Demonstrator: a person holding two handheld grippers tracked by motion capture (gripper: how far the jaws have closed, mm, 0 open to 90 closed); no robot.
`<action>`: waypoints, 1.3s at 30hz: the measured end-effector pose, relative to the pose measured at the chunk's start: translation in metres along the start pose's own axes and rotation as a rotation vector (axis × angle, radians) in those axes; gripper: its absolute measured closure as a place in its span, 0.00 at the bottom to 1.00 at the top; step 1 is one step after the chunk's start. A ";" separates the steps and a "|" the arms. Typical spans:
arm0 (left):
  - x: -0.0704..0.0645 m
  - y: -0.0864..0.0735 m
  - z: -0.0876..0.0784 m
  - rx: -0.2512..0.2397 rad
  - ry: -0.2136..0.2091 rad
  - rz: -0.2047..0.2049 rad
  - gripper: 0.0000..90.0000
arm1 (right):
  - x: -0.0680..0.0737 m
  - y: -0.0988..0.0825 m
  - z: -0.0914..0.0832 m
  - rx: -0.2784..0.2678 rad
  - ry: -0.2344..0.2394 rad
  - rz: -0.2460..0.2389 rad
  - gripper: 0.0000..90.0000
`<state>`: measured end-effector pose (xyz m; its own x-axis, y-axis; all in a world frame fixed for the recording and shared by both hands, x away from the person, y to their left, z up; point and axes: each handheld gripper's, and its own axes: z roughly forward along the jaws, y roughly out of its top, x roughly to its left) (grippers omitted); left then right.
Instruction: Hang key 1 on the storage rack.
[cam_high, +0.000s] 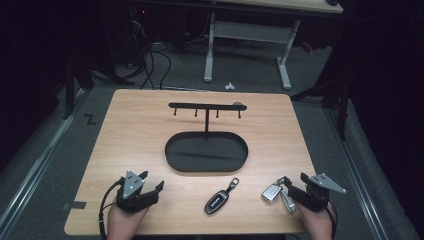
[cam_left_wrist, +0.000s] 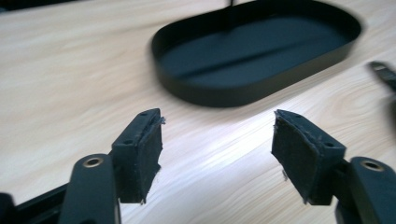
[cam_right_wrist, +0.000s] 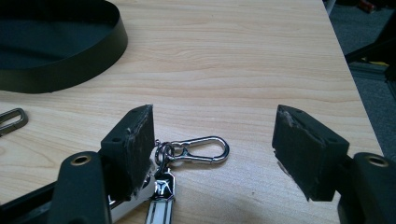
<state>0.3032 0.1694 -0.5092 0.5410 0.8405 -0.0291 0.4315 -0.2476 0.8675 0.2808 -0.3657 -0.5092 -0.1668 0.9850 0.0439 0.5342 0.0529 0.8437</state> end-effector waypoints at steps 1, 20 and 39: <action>0.004 -0.001 0.000 0.008 -0.006 -0.010 0.37 | 0.000 0.000 0.000 0.001 -0.003 -0.001 0.33; 0.012 -0.004 0.003 0.015 -0.033 -0.006 0.37 | 0.007 0.002 0.005 0.009 0.006 -0.027 0.34; 0.011 -0.006 0.005 0.021 -0.025 0.025 0.34 | 0.026 0.008 0.010 0.068 0.062 -0.116 0.33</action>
<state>0.3103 0.1777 -0.5176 0.5696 0.8217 -0.0199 0.4321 -0.2788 0.8576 0.2889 -0.3381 -0.5067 -0.2802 0.9598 -0.0171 0.5632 0.1788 0.8067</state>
